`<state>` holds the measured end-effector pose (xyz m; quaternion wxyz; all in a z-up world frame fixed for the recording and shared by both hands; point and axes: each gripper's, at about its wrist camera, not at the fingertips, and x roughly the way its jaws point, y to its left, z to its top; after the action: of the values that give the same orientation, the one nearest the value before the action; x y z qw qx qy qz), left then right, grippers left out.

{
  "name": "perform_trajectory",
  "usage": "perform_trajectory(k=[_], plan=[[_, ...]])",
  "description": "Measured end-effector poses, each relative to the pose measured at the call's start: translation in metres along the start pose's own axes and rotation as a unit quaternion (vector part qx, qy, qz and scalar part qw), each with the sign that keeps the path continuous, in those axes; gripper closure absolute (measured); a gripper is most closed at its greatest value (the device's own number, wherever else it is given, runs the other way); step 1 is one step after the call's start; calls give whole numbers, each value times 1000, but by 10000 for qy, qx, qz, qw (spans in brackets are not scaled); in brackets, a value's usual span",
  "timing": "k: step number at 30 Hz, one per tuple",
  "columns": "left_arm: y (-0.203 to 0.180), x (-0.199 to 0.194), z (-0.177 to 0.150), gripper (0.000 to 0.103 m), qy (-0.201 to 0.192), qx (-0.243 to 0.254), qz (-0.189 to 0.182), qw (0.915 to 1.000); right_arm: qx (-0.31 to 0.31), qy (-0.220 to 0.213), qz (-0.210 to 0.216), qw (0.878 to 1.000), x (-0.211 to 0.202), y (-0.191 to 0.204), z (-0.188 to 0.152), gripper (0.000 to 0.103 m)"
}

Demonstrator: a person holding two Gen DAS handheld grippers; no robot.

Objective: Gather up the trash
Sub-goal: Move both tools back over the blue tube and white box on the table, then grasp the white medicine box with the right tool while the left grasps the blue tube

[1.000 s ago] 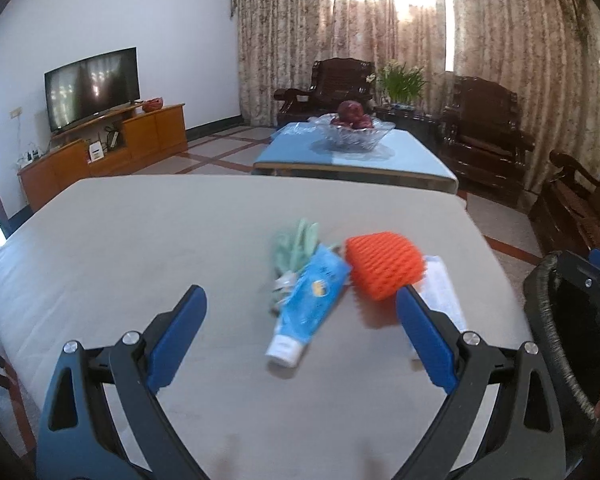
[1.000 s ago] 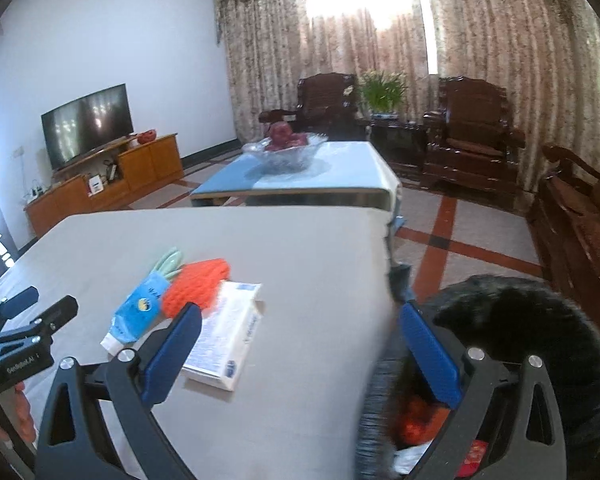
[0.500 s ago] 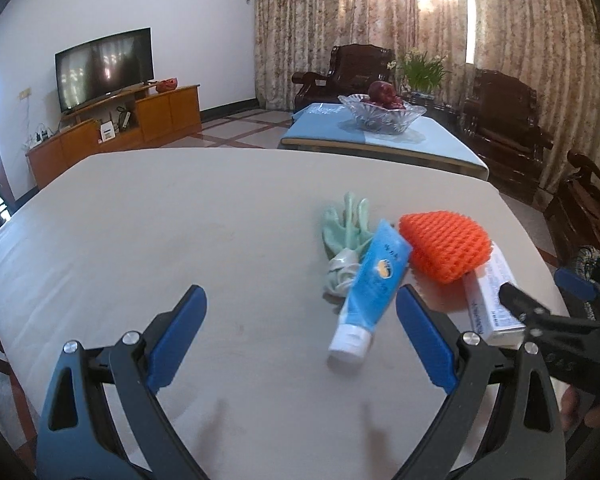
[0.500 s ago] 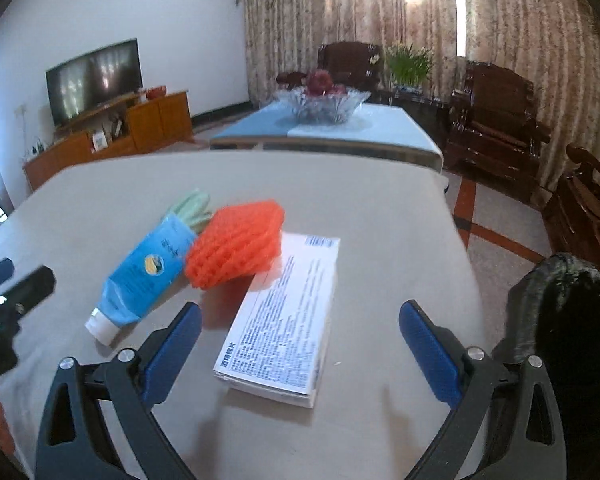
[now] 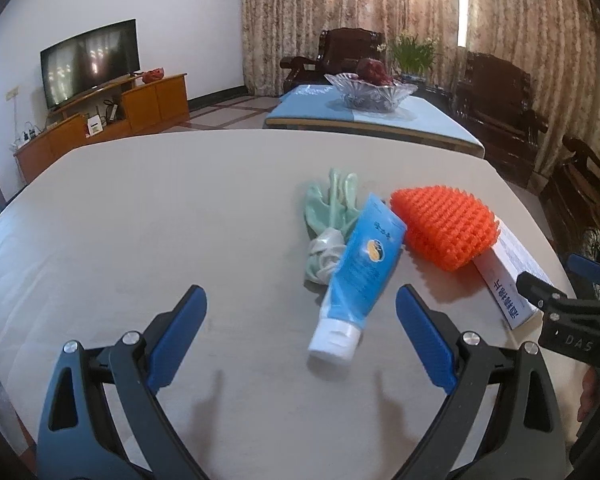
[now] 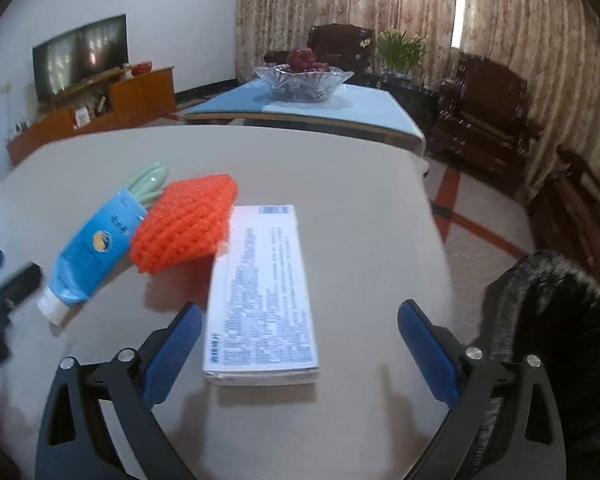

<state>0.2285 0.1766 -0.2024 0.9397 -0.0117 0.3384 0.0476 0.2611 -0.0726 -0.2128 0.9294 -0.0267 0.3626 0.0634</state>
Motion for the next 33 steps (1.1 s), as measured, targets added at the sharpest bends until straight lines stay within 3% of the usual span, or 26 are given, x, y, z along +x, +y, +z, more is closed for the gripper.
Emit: perform_trajectory(k=[2,5,8,9,18,23,26,28,29,31,33], plan=[[-3,3,0,10,39,24,-4,10000,-27,100,59,9999,8,2,1,8],[-5,6,0,10,59,38,0,10000,-39,349,200,9992,21,5,5,18],[-7,9,1,10,70,83,19,9999,18,610,325,9976,33,6,5,36],[-8,9,0,10,75,90,22,9999,31,678,373,9970,36,5,5,47],[-17,21,-2,10,228,124,-52,9996,173,459,-34,9988,17,-11,3,48],[-24,30,-1,12,347,118,-154,9992,92,391,-43,9992,10,-14,7,48],[-31,42,2,29,589,90,-321,9977,36,341,-75,9994,9,-15,11,48],[-34,49,1,49,750,74,-383,9964,36,298,-148,9994,8,-17,12,48],[-34,50,-2,54,796,71,-408,9960,46,295,-170,9994,8,-18,12,48],[-36,50,-4,77,794,76,-382,9961,66,279,-250,9993,7,-22,14,48],[-36,45,-4,78,751,18,-393,9964,81,242,-293,9992,5,-26,15,48]])
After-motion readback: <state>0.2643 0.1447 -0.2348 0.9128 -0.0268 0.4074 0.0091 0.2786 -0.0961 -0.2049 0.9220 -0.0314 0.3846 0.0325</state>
